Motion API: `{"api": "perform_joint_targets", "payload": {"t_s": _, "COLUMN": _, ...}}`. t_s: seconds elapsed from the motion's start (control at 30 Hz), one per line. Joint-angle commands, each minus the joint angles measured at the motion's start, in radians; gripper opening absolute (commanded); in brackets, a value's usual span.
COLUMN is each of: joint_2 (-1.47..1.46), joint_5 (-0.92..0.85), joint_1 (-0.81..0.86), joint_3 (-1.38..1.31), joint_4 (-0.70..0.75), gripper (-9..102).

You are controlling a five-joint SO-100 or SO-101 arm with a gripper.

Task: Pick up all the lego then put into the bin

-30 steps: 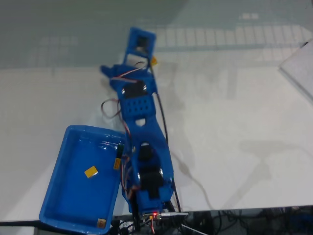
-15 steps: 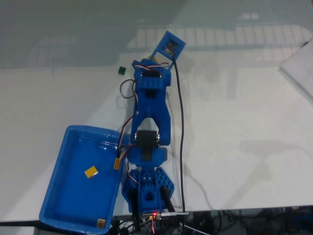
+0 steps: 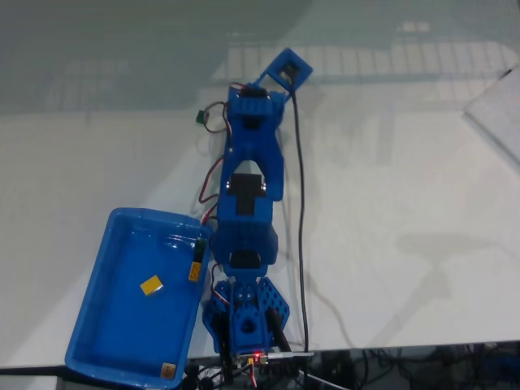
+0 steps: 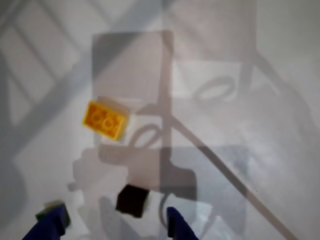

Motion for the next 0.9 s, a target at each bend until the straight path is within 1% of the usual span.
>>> {"api": "perform_joint_targets", "payload": {"t_s": 0.0, "joint_2": -0.008, "joint_5": -0.006, "joint_1": -0.051, "joint_3": -0.098, "joint_4": 0.041, "gripper": 26}}
{"api": "perform_joint_targets", "payload": {"t_s": 0.3, "joint_2": -0.035, "joint_5": 0.0, "joint_1": -0.077, "joint_3": -0.103, "joint_4": 0.054, "gripper": 24}}
{"api": "perform_joint_targets", "payload": {"t_s": 0.53, "joint_2": -0.071, "joint_5": -0.003, "joint_1": -0.058, "joint_3": -0.13, "joint_4": 0.058, "gripper": 23}}
{"api": "perform_joint_targets", "payload": {"t_s": 0.87, "joint_2": -0.098, "joint_5": -0.031, "joint_1": -0.025, "joint_3": -0.164, "joint_4": 0.114, "gripper": 22}}
